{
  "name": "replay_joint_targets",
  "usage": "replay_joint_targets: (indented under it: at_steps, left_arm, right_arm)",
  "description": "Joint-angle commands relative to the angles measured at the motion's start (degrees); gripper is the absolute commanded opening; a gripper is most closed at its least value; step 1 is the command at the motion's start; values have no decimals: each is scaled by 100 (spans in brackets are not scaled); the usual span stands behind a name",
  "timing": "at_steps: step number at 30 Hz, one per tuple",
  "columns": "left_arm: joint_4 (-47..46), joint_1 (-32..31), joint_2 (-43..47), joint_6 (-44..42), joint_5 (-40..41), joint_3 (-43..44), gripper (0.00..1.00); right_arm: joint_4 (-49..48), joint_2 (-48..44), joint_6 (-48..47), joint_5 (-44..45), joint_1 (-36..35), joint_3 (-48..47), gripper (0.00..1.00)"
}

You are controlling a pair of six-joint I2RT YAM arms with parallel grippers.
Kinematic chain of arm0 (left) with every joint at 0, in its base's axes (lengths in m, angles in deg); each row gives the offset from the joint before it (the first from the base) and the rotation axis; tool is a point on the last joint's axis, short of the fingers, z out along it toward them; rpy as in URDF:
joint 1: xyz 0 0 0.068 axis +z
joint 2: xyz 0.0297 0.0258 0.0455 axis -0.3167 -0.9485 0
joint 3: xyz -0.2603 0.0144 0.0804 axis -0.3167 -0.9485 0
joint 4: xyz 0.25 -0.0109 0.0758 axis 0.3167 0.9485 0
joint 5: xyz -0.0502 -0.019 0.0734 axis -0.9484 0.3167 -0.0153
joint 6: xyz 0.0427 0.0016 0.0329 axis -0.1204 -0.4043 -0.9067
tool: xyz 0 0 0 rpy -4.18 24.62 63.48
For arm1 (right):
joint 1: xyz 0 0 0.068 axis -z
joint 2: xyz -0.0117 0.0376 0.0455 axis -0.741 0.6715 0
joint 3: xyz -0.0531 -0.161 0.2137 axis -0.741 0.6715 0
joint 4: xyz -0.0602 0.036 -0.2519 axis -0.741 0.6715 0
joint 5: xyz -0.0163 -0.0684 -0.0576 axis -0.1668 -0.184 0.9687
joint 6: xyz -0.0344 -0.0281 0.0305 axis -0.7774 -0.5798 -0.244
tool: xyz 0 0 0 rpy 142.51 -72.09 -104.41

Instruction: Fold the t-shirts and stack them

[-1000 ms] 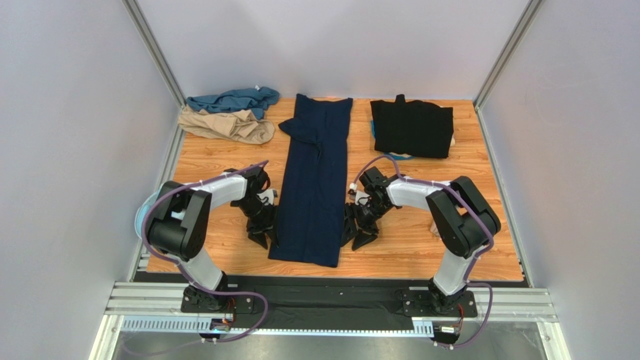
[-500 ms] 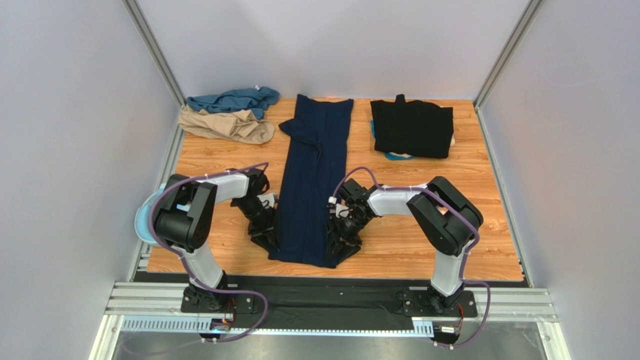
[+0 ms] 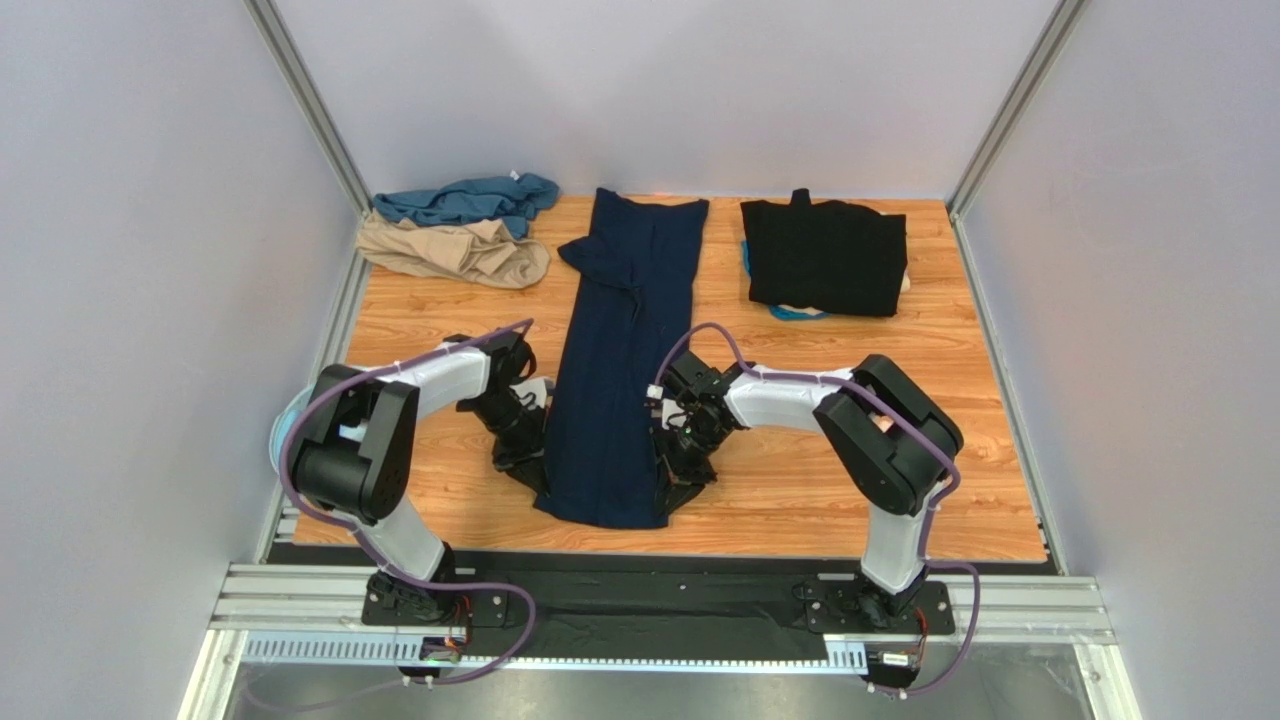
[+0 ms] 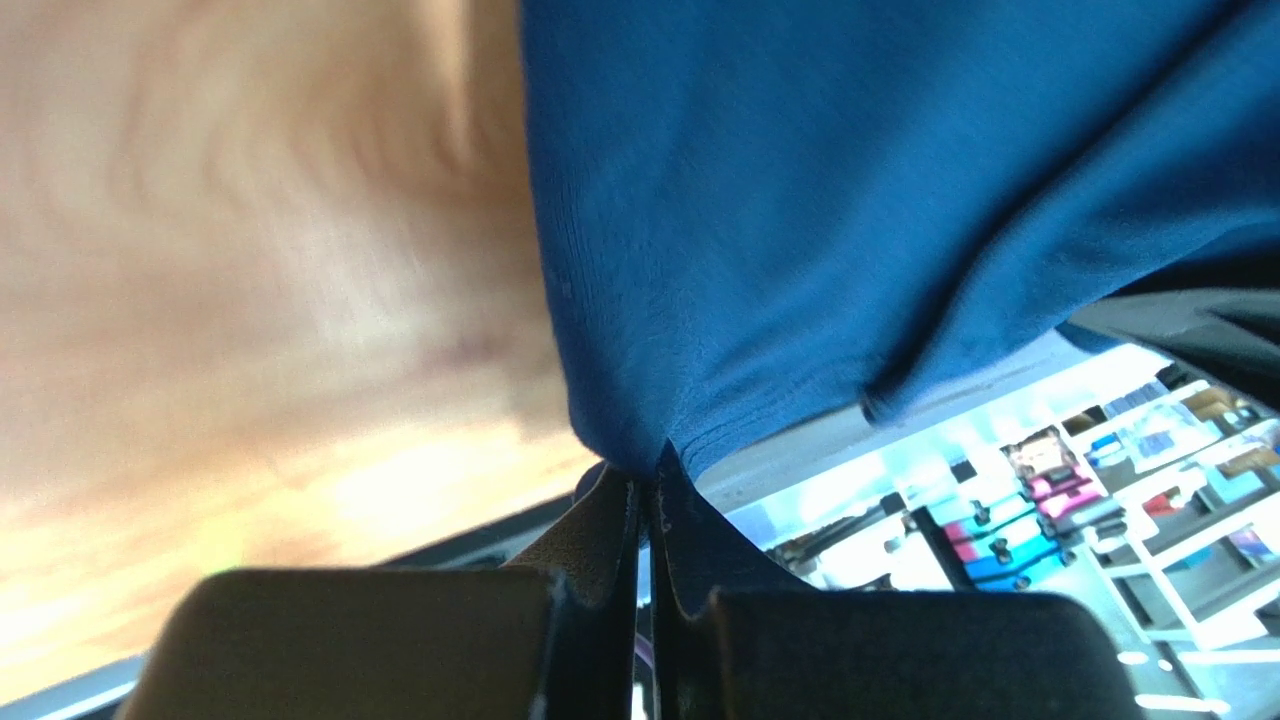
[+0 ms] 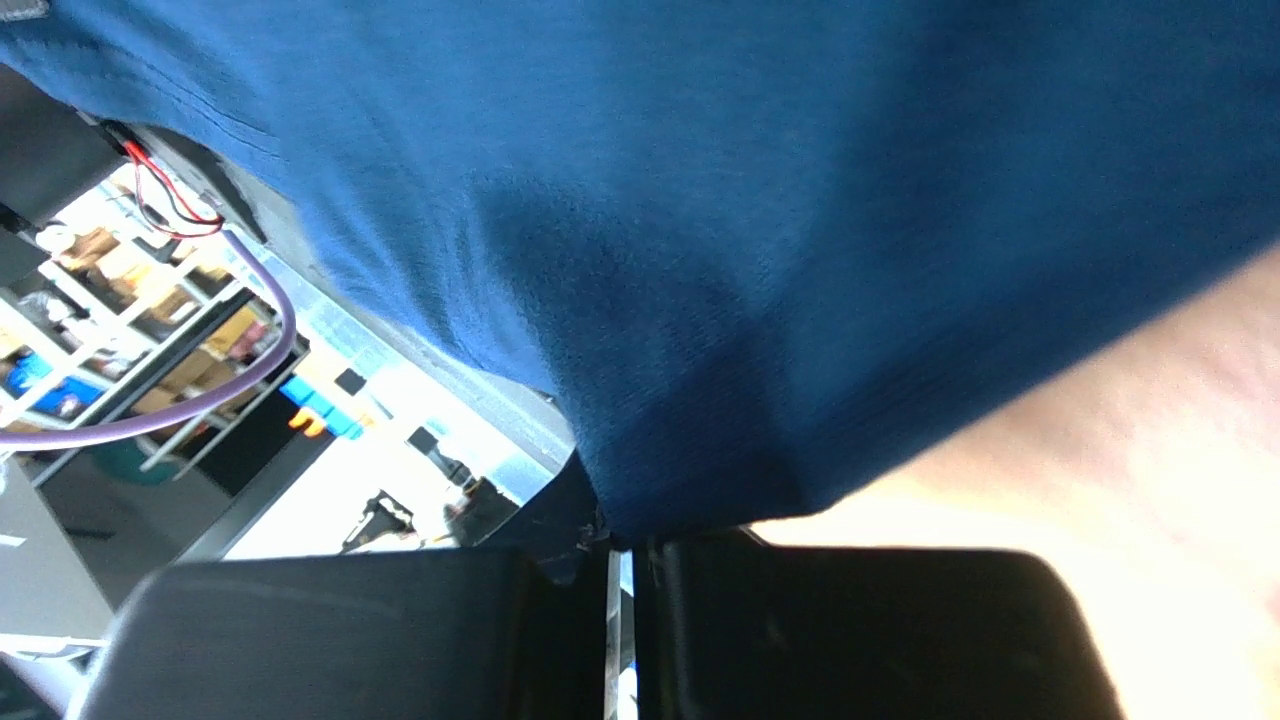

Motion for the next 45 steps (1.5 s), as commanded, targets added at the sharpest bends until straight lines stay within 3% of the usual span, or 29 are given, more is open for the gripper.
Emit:
replay_joint_targets:
  at_steps: [1, 6, 12, 17, 23, 31, 37, 42, 44, 45]
  left_arm:
    - [337, 12, 687, -208, -55, 260, 0]
    - [636, 12, 812, -199, 576, 1162, 0]
    - [698, 12, 57, -252, 1218, 2848, 0]
    - [953, 12, -1340, -462, 1553, 4564, 0]
    - [1743, 12, -3186, -349, 1642, 7602, 0]
    - [1182, 29, -3530, -164, 1624, 7634, 0]
    - [875, 29, -3864, -173, 1439, 7775, 0]
    - [505, 29, -4110, -129, 1299, 7819, 0]
    - [452, 29, -4224, -50, 1325, 7854, 5]
    - [443, 29, -4251, -24, 1334, 7863, 13]
  right_arm:
    - [729, -583, -311, 326, -18, -595, 0]
    - [1414, -935, -425, 626, 158, -1394, 0]
    - [1784, -823, -610, 1003, 772, -2395, 0]
    - [2013, -67, -856, 1145, 1370, -3275, 0]
    - [2408, 1320, -1032, 1347, 1810, -4883, 0]
    - [2751, 2455, -1076, 1531, 1986, -6272, 0]
    - [2559, 2694, -997, 1557, 2021, -6414, 6]
    - [2268, 2835, -900, 1593, 2083, -6528, 19]
    - [2242, 2966, -865, 1602, 2109, -6642, 24]
    - [2250, 3010, -856, 1593, 2127, -6808, 30]
